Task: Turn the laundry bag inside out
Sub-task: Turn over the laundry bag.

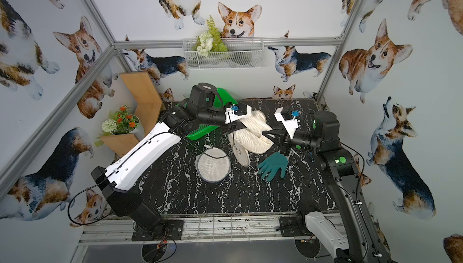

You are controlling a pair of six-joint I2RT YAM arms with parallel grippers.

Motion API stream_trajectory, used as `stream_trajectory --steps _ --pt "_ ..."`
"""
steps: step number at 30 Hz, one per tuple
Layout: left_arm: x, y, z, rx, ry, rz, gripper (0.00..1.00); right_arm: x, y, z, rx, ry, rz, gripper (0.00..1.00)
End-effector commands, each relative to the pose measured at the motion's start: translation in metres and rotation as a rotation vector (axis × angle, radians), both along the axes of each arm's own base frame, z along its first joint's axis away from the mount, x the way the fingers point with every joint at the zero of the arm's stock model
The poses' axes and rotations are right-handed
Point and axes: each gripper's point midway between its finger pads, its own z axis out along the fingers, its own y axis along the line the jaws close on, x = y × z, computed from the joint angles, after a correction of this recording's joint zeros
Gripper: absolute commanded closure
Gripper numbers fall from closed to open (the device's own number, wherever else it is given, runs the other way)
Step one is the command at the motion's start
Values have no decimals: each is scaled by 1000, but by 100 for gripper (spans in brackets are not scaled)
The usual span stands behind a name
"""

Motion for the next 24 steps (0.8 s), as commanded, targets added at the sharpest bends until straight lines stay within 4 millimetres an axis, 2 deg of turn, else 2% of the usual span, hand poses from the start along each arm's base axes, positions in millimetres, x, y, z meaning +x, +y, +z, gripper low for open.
stream_trajectory --steps 1,4,9,13,17,19,21,24 --pt "-13 0 -2 -18 69 -65 78 5 -2 6 -16 -53 -17 100" --pt "-10 2 0 -20 52 -41 82 6 -3 4 -18 -42 -27 97" --pt "-4 6 3 -16 -8 1 100 5 -5 3 2 -5 -56 62" --pt "10 12 1 1 -97 74 100 1 -5 11 81 63 -76 44" --pt "19 18 2 11 -229 131 100 -8 -2 29 188 118 -62 38" --pt "19 20 -3 38 -278 129 100 -8 -2 39 226 126 -62 38" --pt "16 21 -9 62 -323 111 100 -2 -1 46 259 149 -62 38" --pt "9 21 -4 33 -366 84 100 11 1 43 269 214 -71 41"
